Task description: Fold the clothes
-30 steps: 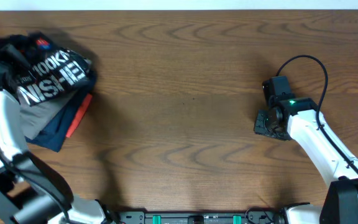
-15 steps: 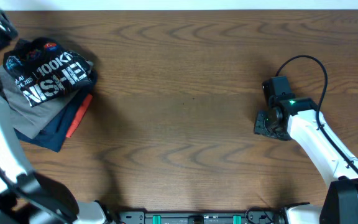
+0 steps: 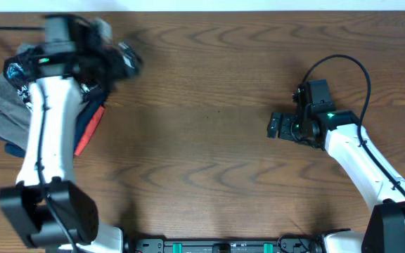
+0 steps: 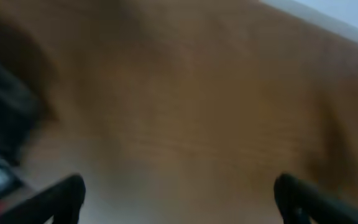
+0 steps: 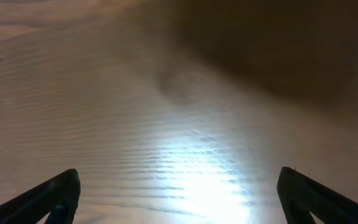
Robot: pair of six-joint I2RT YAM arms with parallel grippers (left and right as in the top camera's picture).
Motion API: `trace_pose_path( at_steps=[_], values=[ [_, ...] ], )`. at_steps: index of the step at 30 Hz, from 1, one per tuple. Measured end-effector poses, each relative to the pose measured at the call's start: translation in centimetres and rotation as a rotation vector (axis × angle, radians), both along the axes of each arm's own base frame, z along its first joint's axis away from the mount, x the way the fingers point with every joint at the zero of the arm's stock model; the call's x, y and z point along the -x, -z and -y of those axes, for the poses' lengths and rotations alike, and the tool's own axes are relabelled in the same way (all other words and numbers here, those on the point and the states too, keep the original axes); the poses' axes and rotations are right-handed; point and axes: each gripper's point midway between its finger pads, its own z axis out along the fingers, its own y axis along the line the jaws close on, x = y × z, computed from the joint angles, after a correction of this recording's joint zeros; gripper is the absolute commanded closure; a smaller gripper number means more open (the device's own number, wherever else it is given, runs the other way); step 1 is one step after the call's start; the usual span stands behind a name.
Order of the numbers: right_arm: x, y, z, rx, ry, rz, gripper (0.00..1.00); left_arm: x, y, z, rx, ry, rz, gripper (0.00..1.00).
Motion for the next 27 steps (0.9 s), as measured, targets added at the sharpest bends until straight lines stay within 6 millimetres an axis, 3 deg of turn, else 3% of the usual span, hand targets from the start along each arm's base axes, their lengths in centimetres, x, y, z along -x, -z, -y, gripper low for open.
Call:
trace_pose_path(
  at_steps=[2, 5, 10, 14, 20, 24, 27],
  values=[
    [0.0, -0.1, -0.1, -0.002, -0.044, 0.005, 0.01, 2.5, 1.7, 1.9, -0.017, 0.065, -0.115, 0.02],
    [1.0, -0.1, 0.5, 0.000, -0.063, -0.041, 0.01, 6.5, 3.4, 3.2, -0.069, 0.123, -0.281, 0.02],
    [3.0, -0.9, 2.2, 0.000, -0.023, -0.156, 0.01, 13.2, 4.3, 2.7, -0.135, 0.153, -0.560, 0.02],
    [6.0, -1.6, 3.0, -0.004, 0.028, -0.267, 0.01, 17.1, 3.8, 2.2, -0.152, 0.160, -0.723, 0.02],
    [8.2, -3.9, 3.1, -0.017, 0.063, -0.266, 0.01, 19.3, 4.0, 1.3, -0.194, 0.122, -0.712, 0.02],
    [7.4, -7.0, 3.4, -0.024, 0.091, -0.073, 0.01, 19.7, 2.9, 0.8, -0.214, 0.058, -0.502, 0.02],
    [6.9, -10.1, 4.1, -0.007, 0.118, 0.153, 0.01, 19.6, 0.9, 0.4, -0.229, 0.004, -0.241, 0.02]
  ],
)
